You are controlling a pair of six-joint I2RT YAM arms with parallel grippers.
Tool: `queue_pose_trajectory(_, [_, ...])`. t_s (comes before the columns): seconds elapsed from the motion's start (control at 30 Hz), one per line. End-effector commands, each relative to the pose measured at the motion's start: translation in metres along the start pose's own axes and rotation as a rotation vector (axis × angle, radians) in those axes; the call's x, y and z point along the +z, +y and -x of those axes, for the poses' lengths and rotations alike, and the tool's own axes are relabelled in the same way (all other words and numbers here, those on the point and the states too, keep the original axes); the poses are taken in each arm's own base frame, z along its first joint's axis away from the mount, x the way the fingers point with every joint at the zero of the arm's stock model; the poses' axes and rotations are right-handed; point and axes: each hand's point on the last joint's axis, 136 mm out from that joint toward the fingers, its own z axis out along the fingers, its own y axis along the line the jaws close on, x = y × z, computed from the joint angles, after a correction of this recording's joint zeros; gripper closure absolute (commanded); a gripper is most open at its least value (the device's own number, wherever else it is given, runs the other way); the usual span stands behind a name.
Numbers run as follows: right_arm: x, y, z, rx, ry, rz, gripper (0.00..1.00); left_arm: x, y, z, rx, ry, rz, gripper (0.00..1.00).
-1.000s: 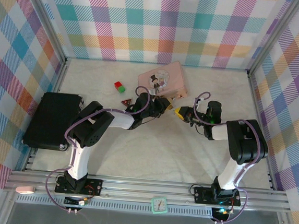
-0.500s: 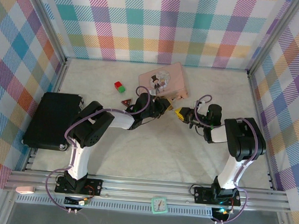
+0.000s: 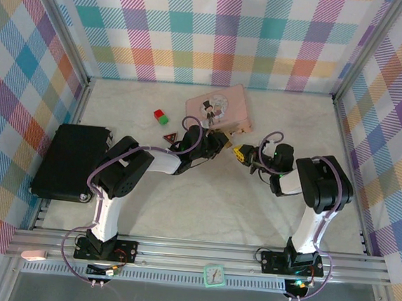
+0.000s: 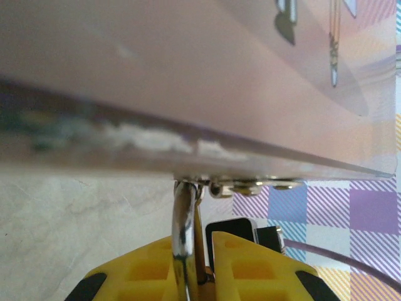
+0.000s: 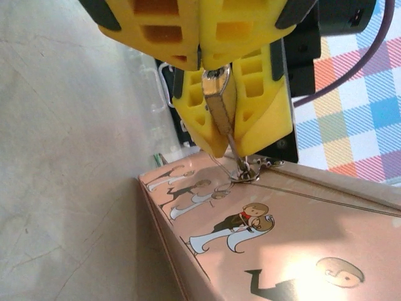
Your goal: Unlock the padlock with the key
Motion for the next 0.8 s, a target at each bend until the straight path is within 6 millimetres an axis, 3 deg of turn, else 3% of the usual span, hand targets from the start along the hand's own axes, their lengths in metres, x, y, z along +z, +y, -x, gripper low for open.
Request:
queue_pose_trajectory(0.0, [0.01, 0.004, -0.001, -0.002, -0.058, 0.036, 1.0, -0.001, -0.052, -0.044, 0.015, 0.15, -0.147, 1.0])
queue_pose_trajectory(0.47, [0.022, 0.005, 0.018, -0.03, -0.097, 0.019, 1.0, -0.008, -0.064, -0.052, 0.03, 0.185, -0.186, 1.0])
queue_pose_trajectory(0.63, [0.016, 0.001, 0.014, 0.125, -0.1, 0.023, 1.0, -0.001, -0.063, -0.048, 0.103, 0.166, -0.236, 1.0])
queue_pose_trajectory(0.77, [0.013, 0.021, 0.01, 0.321, -0.088, 0.134, 1.0, 0.001, -0.061, -0.043, 0.156, 0.139, -0.289, 1.0])
